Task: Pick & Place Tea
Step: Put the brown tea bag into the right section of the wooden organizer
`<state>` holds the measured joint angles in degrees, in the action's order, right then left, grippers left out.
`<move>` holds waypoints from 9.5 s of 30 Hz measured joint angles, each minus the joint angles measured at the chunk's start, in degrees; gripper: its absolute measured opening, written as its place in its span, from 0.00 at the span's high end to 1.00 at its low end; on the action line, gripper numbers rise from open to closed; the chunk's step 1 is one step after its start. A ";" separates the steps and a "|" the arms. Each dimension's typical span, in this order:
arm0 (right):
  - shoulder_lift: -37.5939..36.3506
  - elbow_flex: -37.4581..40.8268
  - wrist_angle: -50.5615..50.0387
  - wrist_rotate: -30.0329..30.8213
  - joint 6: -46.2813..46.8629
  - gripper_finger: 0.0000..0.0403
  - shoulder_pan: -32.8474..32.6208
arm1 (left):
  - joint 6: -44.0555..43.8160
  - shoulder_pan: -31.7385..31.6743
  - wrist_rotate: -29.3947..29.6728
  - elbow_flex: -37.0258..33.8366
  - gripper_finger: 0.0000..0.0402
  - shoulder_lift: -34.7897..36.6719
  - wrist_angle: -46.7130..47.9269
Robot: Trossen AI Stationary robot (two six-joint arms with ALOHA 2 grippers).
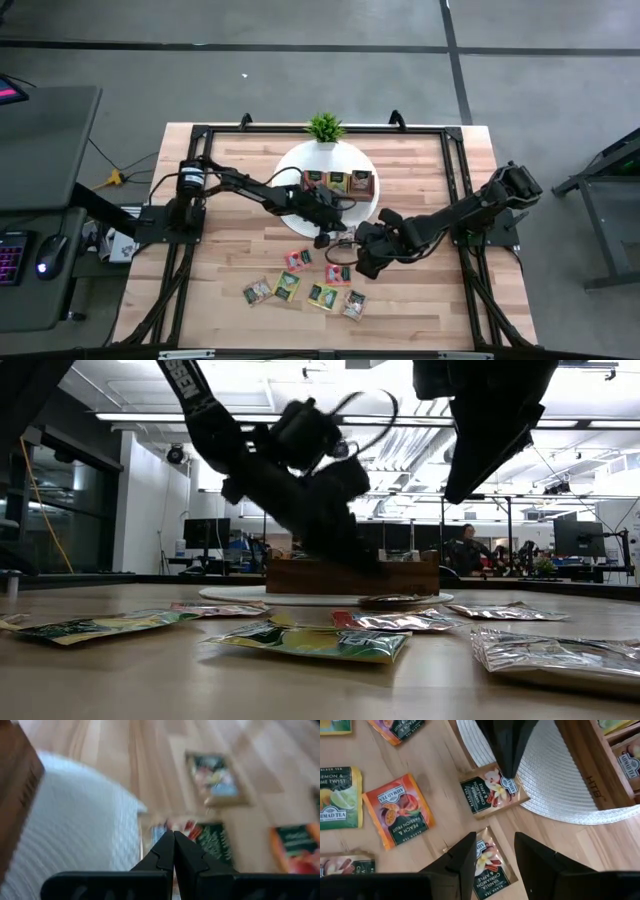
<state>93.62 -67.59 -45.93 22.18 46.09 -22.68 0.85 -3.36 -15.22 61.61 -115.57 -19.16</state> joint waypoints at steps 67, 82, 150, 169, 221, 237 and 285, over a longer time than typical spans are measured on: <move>20.44 -0.11 14.36 11.82 -31.08 0.68 4.37 | -2.63 -0.02 5.69 0.67 1.00 -0.98 6.91; 20.48 -0.29 14.30 5.57 -27.05 0.97 3.93 | -2.65 0.04 4.63 0.65 1.00 -1.00 7.08; 2.23 -3.39 16.18 15.47 39.07 1.00 1.10 | 16.03 2.65 55.26 21.24 1.00 13.58 67.03; 2.21 -3.39 21.93 16.87 34.02 1.00 5.09 | -11.62 11.28 74.23 21.04 1.00 20.99 91.34; -3.08 -3.37 16.86 6.73 -26.70 1.00 6.78 | 5.82 -6.85 -6.93 -14.17 0.69 41.64 21.69; 6.75 -9.51 5.30 35.02 -46.68 1.00 0.18 | -14.35 -12.90 -19.62 -14.15 0.63 37.92 2.20; 8.90 -13.35 12.81 38.70 -107.65 1.00 -0.92 | -20.66 -12.88 -20.84 -14.17 0.63 34.62 5.57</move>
<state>102.52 -80.95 -33.12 60.88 -61.56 -23.59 -19.81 -16.24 -36.07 47.44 -80.95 -13.59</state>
